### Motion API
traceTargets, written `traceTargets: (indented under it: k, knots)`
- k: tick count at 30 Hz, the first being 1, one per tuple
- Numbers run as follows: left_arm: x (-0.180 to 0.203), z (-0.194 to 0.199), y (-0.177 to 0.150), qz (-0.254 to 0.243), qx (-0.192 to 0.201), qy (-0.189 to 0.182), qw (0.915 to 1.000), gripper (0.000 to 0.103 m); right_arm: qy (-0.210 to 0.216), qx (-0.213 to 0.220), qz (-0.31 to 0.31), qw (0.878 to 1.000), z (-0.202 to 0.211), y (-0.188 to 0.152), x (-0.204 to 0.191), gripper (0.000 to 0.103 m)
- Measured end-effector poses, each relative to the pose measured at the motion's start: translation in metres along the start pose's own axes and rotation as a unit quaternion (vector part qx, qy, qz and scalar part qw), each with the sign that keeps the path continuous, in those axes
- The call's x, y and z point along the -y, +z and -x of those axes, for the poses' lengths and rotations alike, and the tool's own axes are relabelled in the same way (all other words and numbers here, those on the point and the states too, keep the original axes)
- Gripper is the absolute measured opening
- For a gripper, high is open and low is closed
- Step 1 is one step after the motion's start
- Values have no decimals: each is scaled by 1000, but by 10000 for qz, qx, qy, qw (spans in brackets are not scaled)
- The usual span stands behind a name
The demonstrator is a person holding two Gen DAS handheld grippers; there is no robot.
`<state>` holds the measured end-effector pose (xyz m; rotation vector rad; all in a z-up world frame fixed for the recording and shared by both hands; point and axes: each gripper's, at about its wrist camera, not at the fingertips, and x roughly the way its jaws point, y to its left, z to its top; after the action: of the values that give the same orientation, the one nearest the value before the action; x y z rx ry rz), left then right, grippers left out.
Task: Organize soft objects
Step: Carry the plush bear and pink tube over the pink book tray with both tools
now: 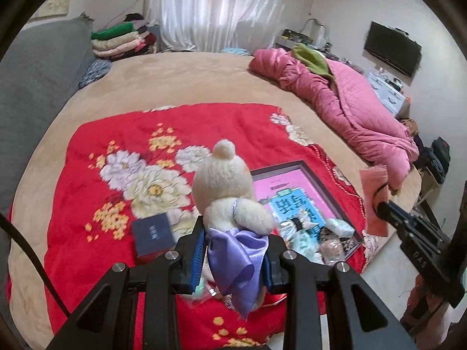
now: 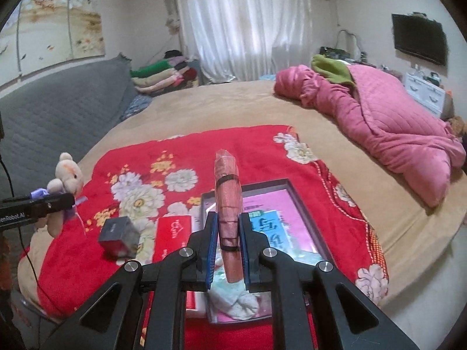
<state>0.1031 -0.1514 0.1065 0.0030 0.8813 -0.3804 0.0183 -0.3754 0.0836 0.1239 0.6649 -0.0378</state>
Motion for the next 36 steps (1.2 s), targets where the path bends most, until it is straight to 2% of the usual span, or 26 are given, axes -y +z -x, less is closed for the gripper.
traceTargets:
  k: [7, 16, 25, 36]
  knots:
    - [36, -21, 8, -255, -83, -186, 9995, 32, -185, -39, -119, 9998, -7, -4, 19, 15]
    - [74, -63, 1, -456, -346, -536, 9969, 32, -263, -184, -318, 9990, -21, -16, 42, 15]
    - [106, -105, -18, -648, -775, -1033, 9895, 32, -264, -366, -459, 9979, -35, -28, 60, 15]
    - [132, -149, -37, -697, -1286, -1349, 9800, 32, -475, -658, -343, 9961, -48, -42, 76, 15]
